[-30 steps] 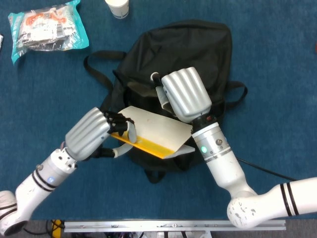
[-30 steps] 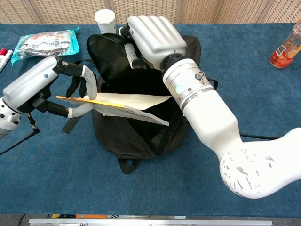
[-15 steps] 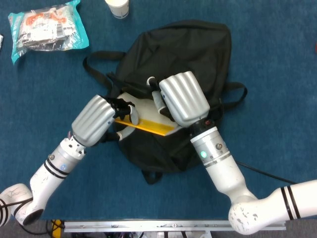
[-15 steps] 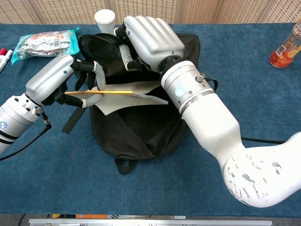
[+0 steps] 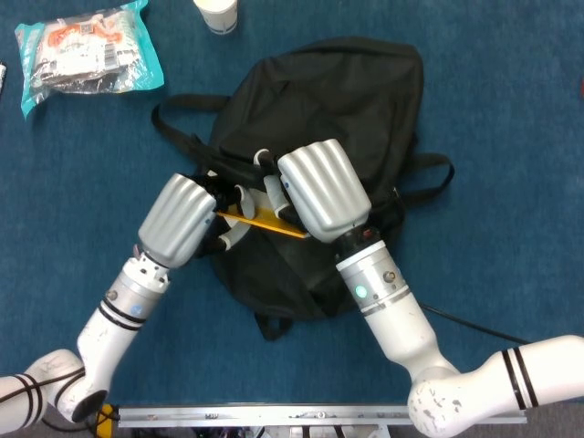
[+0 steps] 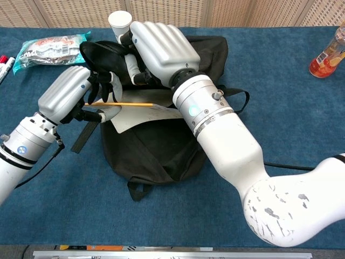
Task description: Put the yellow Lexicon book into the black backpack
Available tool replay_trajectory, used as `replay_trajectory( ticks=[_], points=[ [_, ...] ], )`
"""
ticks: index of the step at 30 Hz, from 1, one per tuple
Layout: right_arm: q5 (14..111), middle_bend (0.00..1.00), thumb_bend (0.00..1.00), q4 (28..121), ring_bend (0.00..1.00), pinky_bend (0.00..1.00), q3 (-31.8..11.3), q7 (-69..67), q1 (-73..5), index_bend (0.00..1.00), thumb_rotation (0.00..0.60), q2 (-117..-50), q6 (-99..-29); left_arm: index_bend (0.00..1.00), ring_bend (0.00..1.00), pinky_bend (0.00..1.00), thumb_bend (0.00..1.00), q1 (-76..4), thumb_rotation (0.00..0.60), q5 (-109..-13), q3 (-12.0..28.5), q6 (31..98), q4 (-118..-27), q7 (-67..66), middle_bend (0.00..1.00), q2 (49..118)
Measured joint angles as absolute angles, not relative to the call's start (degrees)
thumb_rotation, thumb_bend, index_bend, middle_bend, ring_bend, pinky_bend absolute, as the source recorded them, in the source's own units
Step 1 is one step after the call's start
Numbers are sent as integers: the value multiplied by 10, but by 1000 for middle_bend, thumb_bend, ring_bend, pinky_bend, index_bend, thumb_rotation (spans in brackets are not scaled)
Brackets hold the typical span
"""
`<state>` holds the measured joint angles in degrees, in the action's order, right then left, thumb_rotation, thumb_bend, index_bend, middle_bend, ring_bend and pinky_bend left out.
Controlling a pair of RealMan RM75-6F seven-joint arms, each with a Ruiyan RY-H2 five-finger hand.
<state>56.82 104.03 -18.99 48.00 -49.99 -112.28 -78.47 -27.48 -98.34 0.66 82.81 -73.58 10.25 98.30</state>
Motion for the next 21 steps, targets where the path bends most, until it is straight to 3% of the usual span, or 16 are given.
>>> replay_trajectory(
  ticks=[15,19,21],
  points=[
    [571,734,620,1031,660,896,-195,478,-501,814,600,-1135,-782,552,607,757,305,-283,600,-946,9,761,-718,31,612,1041],
    [571,734,621,1033,660,896,-194,478,-499,814,600,-1134,-782,442,513,709,286,-290,600,-932,11,730,-717,-6,508,1051],
    [572,734,620,1036,660,896,-193,479,-498,814,600,-1132,-782,332,406,645,240,-293,600,-919,13,711,-721,-29,398,1052]
  ],
)
